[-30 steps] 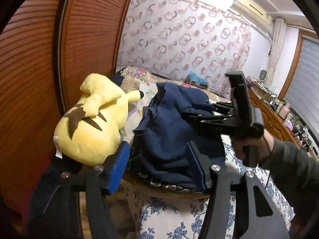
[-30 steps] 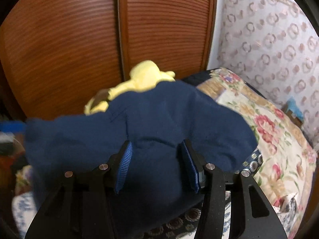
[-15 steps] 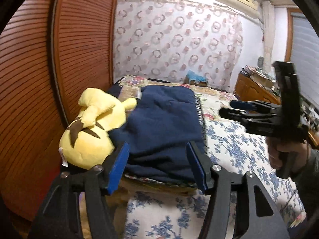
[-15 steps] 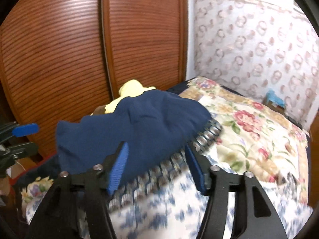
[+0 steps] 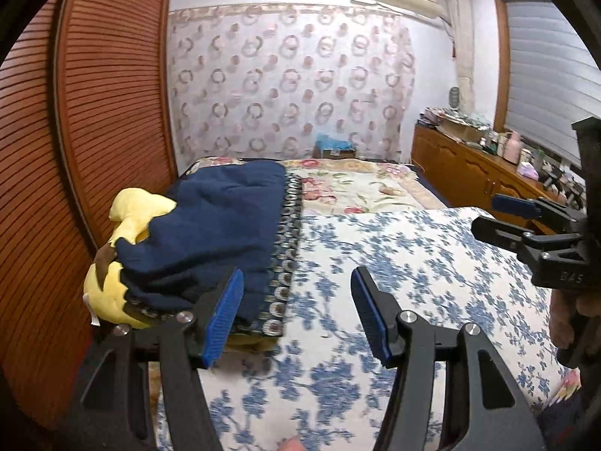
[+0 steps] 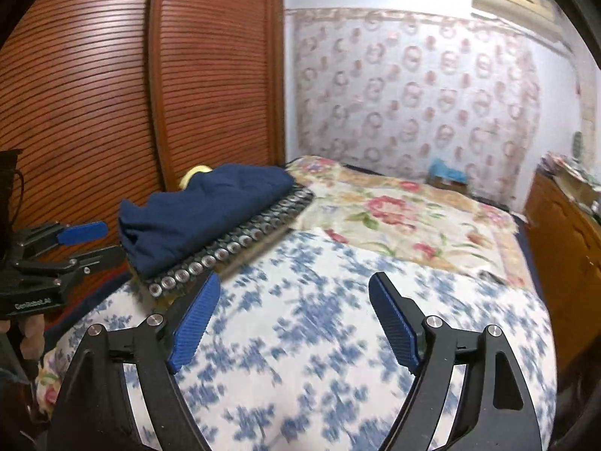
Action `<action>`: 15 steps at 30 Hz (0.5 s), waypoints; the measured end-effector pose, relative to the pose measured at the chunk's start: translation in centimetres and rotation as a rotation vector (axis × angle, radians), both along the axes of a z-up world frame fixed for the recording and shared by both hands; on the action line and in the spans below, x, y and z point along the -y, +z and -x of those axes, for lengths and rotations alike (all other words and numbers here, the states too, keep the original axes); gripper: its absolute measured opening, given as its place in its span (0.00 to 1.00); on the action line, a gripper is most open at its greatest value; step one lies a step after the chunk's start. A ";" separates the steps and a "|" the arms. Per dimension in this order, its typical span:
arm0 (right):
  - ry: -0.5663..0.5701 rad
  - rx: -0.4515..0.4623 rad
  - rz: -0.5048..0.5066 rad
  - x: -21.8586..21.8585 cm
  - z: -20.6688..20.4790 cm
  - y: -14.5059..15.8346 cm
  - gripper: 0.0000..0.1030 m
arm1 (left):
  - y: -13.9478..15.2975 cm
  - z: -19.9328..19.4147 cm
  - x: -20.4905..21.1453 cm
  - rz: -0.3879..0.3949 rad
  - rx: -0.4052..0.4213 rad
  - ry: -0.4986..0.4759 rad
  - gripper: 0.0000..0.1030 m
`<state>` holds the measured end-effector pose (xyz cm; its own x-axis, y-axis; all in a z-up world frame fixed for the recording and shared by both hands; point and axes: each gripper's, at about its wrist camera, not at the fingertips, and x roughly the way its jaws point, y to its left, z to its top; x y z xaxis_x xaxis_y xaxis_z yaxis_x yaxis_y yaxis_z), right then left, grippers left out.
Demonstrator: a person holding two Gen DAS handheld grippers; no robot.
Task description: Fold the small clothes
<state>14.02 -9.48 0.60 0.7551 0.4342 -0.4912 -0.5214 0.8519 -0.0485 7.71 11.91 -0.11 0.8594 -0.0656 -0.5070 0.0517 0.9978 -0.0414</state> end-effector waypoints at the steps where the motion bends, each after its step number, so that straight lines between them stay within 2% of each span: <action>1: -0.013 0.005 -0.002 0.5 0.4 0.0 0.81 | 0.1 0.2 0.4 -0.002 0.002 -0.007 0.57; 8: -0.106 0.041 -0.048 4.4 3.7 0.6 0.81 | 1.4 1.3 3.4 -0.012 0.032 -0.047 0.57; 15: -0.197 0.098 -0.090 8.4 6.6 2.5 0.81 | 3.4 2.6 5.8 -0.023 0.085 -0.042 0.57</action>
<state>7.41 -17.86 3.08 0.8718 0.3119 -0.3776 -0.3408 0.9401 -0.0103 5.15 6.15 3.26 0.8962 -0.0915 -0.4341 0.0958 0.9953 -0.0119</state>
